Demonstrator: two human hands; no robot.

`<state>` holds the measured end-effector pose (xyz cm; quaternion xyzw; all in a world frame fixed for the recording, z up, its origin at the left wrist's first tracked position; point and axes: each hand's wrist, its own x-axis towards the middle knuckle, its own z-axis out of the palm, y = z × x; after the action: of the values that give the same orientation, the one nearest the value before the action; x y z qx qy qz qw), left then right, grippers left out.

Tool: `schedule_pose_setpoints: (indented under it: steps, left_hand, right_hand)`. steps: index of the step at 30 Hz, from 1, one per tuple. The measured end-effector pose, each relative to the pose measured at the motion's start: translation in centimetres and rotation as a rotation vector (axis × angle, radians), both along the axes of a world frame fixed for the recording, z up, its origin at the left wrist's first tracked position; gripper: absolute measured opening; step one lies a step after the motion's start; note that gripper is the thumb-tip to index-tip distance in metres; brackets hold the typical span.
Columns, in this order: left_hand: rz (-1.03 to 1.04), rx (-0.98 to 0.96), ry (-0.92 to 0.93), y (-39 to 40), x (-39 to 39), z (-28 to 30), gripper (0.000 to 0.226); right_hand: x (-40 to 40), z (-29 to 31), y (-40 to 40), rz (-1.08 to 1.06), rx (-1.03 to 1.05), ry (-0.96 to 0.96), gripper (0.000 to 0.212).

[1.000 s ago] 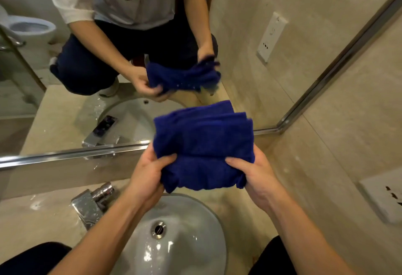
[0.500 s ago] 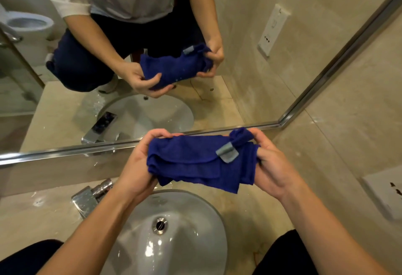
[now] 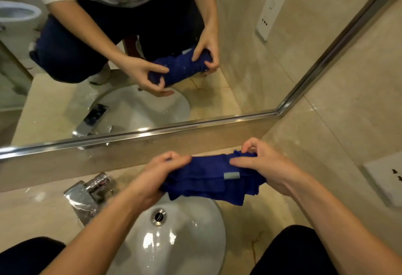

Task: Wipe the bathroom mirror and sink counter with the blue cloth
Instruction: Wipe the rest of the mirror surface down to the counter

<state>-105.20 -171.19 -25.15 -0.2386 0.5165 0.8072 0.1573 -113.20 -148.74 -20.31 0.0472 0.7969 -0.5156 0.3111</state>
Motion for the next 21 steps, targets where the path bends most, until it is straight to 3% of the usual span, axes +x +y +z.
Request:
schedule_pose_setpoints:
  steps: [2,4,8,10,14,17,21]
  left_hand:
    - [0.032,0.0,-0.083,1.6,0.1,-1.7,0.037]
    - [0.031,-0.004,-0.138,3.0,-0.1,-2.8,0.046]
    - [-0.012,0.021,-0.247,5.9,0.6,-5.2,0.023]
    - [-0.036,0.011,-0.263,6.6,1.3,-6.6,0.023]
    - [-0.197,-0.194,-0.22,7.0,1.9,-8.5,0.024]
    - [-0.153,-0.233,-0.195,7.8,1.4,-9.5,0.031]
    - [-0.094,-0.685,-0.049,10.3,-0.5,-9.1,0.048]
  right_hand:
    - [-0.4,-0.8,1.9,0.017,0.016,-0.19,0.039]
    - [-0.2,-2.1,3.8,0.072,-0.003,-0.331,0.035]
    - [1.6,-7.2,6.7,-0.031,-0.11,-0.464,0.032]
    - [2.1,-8.9,7.3,-0.015,-0.111,-0.441,0.029]
    - [2.2,-10.4,8.3,-0.058,-0.066,-0.294,0.029]
    - [2.1,-9.4,8.2,-0.128,-0.103,-0.164,0.028]
    - [1.2,-7.0,7.1,-0.025,-0.039,0.081,0.023]
